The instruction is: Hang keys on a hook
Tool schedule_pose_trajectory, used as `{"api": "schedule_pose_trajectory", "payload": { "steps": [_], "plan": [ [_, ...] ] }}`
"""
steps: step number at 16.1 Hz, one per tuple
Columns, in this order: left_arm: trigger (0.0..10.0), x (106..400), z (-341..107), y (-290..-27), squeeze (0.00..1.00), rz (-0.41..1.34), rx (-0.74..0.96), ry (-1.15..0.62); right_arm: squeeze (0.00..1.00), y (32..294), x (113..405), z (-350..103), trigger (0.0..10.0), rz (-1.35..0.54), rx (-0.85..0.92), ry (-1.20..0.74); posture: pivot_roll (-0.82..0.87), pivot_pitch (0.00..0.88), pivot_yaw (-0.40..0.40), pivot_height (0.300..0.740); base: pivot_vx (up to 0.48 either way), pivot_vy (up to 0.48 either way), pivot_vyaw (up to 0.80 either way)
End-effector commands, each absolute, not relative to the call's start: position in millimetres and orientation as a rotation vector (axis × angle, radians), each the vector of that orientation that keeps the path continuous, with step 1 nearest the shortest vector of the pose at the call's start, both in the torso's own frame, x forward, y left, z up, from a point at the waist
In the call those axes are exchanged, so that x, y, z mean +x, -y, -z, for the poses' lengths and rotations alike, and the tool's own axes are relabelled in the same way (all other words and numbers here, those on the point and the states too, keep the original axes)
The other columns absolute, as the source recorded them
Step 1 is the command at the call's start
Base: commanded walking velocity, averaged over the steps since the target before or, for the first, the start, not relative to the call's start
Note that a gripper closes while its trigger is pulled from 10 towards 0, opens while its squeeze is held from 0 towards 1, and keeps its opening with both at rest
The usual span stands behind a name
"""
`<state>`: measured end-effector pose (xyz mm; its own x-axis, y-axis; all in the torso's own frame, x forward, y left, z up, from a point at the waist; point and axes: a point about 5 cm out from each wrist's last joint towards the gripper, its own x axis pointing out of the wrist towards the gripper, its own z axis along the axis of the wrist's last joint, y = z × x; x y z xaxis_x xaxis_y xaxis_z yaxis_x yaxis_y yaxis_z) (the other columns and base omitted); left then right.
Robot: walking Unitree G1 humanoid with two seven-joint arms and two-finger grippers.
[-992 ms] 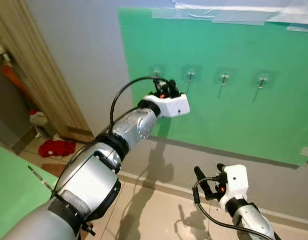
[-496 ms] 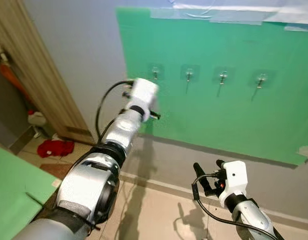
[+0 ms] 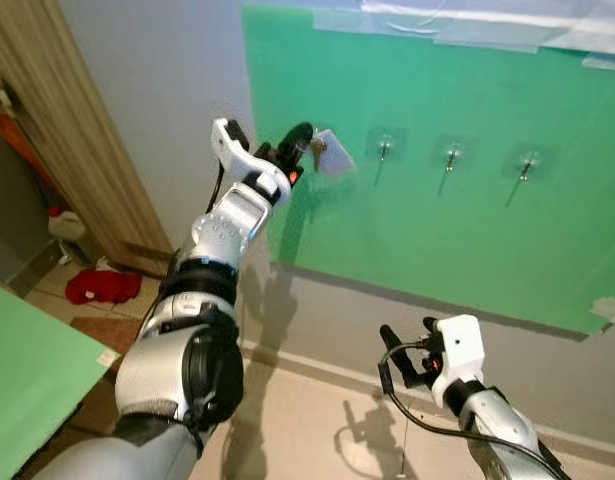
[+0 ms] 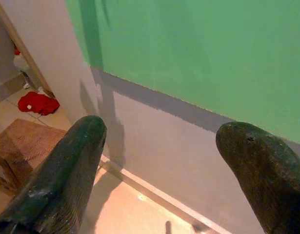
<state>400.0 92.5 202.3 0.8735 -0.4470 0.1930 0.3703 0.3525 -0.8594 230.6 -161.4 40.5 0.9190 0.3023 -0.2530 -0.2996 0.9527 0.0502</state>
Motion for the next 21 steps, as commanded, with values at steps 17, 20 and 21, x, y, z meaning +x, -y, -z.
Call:
{"api": "schedule_pose_trajectory", "payload": {
  "steps": [17,20,21],
  "plan": [
    [10.0,405.1,-202.5,-99.4,0.0,0.474,-0.927,-0.137,0.0,171.7,213.3,-28.6,10.0,-0.296,0.0,-0.288,-0.22,0.0,0.092,0.722,0.0,0.0,0.0],
    [10.0,408.9,-210.2,-98.7,0.0,0.466,-0.894,-0.121,0.0,173.2,211.1,-28.2,10.0,-0.273,0.001,-0.287,-0.23,0.0,0.099,0.722,0.0,0.0,0.0],
    [10.0,409.8,-212.0,-97.9,0.0,0.467,-0.882,-0.119,0.0,173.5,211.1,-27.5,10.0,-0.271,0.0,-0.287,-0.23,0.0,0.101,0.722,0.0,0.0,0.0]
  ]
}}
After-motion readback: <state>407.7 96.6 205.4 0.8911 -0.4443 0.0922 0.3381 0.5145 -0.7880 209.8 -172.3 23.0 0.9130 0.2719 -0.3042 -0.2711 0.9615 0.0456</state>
